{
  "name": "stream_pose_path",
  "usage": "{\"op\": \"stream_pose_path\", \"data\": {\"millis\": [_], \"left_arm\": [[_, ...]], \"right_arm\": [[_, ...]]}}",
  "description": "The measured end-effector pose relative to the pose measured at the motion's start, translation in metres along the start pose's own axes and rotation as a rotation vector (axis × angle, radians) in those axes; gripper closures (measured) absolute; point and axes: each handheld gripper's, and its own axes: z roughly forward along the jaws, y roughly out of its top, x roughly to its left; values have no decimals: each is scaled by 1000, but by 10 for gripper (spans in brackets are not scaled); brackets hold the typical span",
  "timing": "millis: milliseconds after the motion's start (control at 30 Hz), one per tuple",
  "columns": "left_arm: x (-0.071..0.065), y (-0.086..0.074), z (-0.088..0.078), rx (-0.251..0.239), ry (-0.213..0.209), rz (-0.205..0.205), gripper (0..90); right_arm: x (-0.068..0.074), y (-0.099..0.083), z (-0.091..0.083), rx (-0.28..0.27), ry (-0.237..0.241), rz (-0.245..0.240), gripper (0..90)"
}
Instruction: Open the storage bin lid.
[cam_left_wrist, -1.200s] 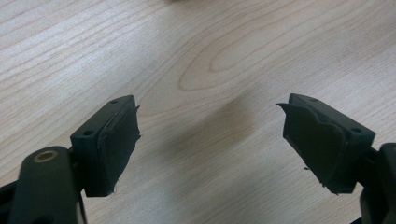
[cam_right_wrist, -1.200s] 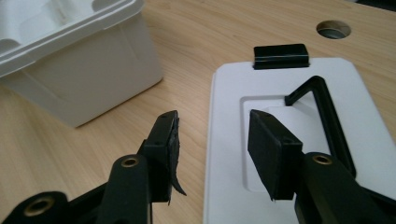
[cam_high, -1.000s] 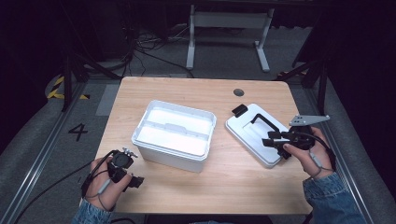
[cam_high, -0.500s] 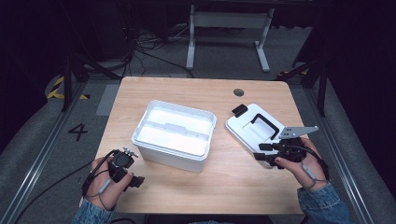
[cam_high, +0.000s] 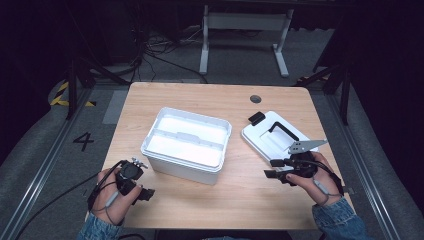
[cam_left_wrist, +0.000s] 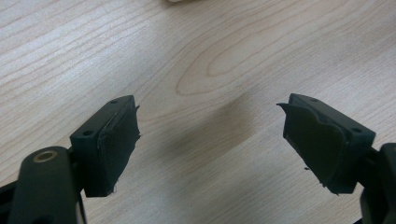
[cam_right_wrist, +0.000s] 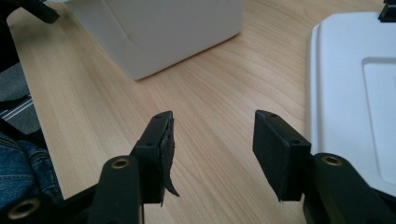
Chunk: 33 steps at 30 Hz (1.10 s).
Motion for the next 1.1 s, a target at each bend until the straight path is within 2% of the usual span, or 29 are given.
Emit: {"op": "stream_pose_path", "data": {"millis": [467, 567, 867, 900, 1100], "left_arm": [[-1, 1, 1, 0, -3, 1, 190], [0, 1, 1, 3, -4, 0, 190], [0, 1, 2, -2, -3, 4, 190], [1, 1, 2, -1, 3, 12, 190], [1, 1, 3, -2, -5, 2, 190]], "right_arm": [[-2, -15, 26, 60, 29, 8, 472], [0, -18, 31, 66, 43, -3, 469], [5, -24, 44, 80, 42, -29, 469], [6, -25, 46, 79, 44, -34, 469], [12, -28, 56, 74, 23, -88, 455]]}}
